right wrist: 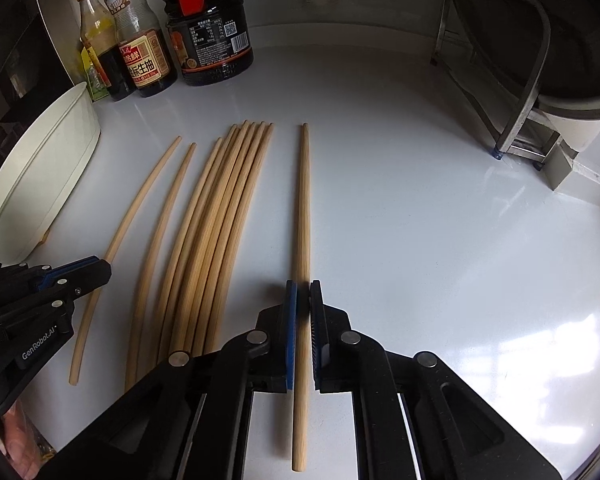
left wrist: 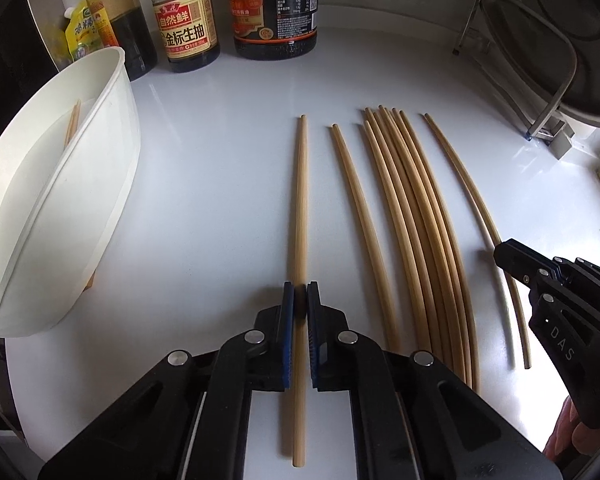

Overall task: Organize utensils
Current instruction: 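Close the left gripper on a chopstick while the right gripper grasps another, then carry both chopsticks over the white basin, then open the left gripper into the basin while the right gripper releases its chopstick, then lift both open grippers away from the basin, then move both open grippers back over the remaining wooden chopsticks, then lower both open grippers around single chopsticks at the row's edge, then close the left gripper on a chopstick while the right gripper grasps another, then carry both held chopsticks up and over the white basin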

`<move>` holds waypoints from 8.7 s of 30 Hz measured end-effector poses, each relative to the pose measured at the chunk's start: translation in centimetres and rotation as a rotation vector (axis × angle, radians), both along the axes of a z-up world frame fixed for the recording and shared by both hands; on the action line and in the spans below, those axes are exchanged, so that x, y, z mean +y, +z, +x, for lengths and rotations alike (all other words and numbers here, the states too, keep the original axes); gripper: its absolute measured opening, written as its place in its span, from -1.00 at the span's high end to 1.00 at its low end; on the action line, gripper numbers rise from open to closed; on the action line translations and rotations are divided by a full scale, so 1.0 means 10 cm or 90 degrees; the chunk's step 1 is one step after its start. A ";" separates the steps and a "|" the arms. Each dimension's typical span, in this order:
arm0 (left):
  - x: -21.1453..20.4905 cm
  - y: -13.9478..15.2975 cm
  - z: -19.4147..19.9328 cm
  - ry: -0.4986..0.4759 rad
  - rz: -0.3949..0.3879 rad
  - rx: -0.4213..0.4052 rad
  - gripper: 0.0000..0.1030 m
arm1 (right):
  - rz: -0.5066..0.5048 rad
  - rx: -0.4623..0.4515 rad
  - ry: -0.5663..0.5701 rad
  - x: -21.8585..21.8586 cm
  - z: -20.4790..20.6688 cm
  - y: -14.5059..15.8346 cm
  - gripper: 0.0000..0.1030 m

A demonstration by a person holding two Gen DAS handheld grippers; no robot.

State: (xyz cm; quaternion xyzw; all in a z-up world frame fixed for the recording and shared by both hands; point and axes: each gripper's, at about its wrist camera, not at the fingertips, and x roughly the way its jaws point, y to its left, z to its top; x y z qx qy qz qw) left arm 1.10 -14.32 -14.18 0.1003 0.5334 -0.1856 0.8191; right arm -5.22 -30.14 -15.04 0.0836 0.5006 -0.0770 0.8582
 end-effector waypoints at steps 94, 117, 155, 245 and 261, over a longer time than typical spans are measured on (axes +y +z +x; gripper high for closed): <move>1.92 1.15 0.34 0.180 -0.018 -0.099 -0.76 | 0.054 -0.029 0.125 1.69 0.45 1.05 0.05; 0.37 0.67 -0.13 0.019 -0.031 -0.049 -0.81 | 0.024 0.019 -0.038 0.25 -0.34 0.37 -0.28; 0.18 0.19 -0.05 0.064 -0.005 -0.014 -0.82 | -0.023 0.036 -0.005 0.25 -0.10 -0.01 -0.28; 2.30 1.15 1.14 0.183 -0.048 -0.097 0.86 | 0.097 -0.087 0.203 2.15 1.60 1.09 0.88; 2.56 0.49 1.50 0.178 -0.026 0.006 0.86 | 0.098 0.045 0.212 2.81 1.99 0.46 0.88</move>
